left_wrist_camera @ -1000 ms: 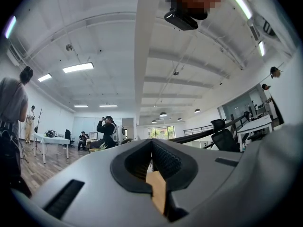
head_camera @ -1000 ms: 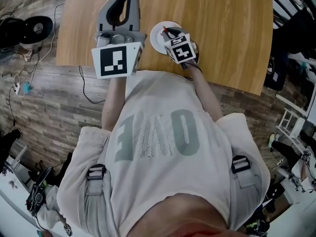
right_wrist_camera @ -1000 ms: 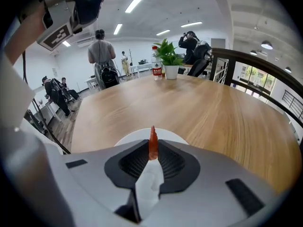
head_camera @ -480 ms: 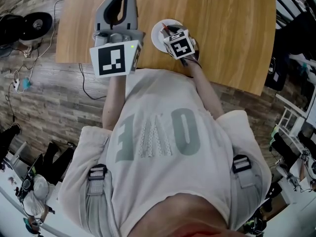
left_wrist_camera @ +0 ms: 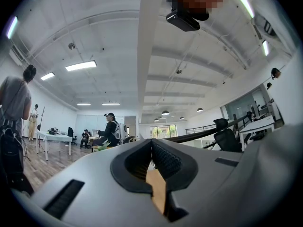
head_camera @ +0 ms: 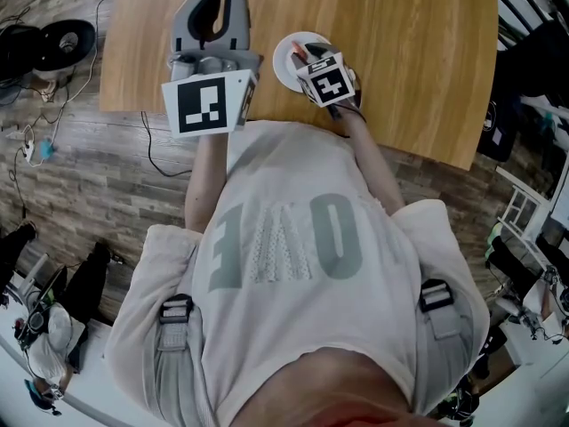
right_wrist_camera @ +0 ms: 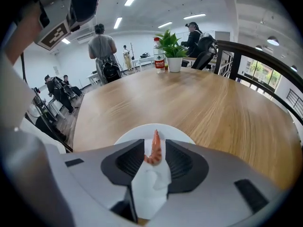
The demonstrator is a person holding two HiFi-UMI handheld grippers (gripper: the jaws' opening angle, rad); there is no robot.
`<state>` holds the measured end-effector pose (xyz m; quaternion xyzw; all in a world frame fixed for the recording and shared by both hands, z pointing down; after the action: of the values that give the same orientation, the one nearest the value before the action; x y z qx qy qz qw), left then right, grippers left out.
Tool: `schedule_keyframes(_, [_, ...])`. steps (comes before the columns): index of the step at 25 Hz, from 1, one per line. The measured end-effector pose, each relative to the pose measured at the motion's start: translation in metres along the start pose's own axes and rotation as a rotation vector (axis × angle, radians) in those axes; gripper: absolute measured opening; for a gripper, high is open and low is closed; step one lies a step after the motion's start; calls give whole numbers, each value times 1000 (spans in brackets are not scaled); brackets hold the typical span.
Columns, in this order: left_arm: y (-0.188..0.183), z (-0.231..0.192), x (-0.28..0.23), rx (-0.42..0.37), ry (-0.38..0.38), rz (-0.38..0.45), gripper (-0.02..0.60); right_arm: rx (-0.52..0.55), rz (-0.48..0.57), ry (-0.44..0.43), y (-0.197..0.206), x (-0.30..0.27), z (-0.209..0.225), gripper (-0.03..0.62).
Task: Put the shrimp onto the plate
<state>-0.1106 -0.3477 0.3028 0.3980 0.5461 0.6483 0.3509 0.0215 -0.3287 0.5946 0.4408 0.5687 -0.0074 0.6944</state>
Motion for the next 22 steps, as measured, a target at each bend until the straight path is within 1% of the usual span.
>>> schedule_keyframes(2, [-1,-1,1,0,-1,5,11,-6,20,-4,-5,4,0,142])
schedule_keyframes(4, [-2,-1,1,-1,0,7,11,-20,60,0,-16,11,2,148])
schedule_keyframes(8, [-5,1,4,-8,9,14,11,-60,190,23,-55,40,10,149])
schedule_keyframes(10, [-7,2,5,-10,20,17,11,-75,284,52,-82,61,17,149])
schedule_keyframes(13, [-11,6,3,-15,38,27,11,-107,456,106,-120,103,32,146])
schedule_keyframes(14, [-12,7,1,-16,45,31,11,-123,521,130,-132,120,38,132])
schedule_keyframes(15, [-14,9,0,-17,51,37,11,-140,589,161,-143,138,43,85])
schedule_keyframes(16, [-16,10,-2,-20,57,46,11,-154,656,196,-153,157,49,56])
schedule_keyframes(19, [-21,15,-4,-27,77,59,11,-169,828,288,-174,210,58,31])
schedule_keyframes(22, [-26,21,-3,-31,100,66,11,-170,954,349,-180,251,57,26])
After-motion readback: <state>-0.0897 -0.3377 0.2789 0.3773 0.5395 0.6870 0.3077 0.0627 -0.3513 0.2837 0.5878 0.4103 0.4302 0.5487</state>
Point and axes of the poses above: the fingertips, and each gripper's own axes: x backward along the fingers, z to its right, y out of its underside, the point moved 4 cm from there along x, backward along the fingers, and after that the axes turned 8 degrees about y, right-handed, at the moved point
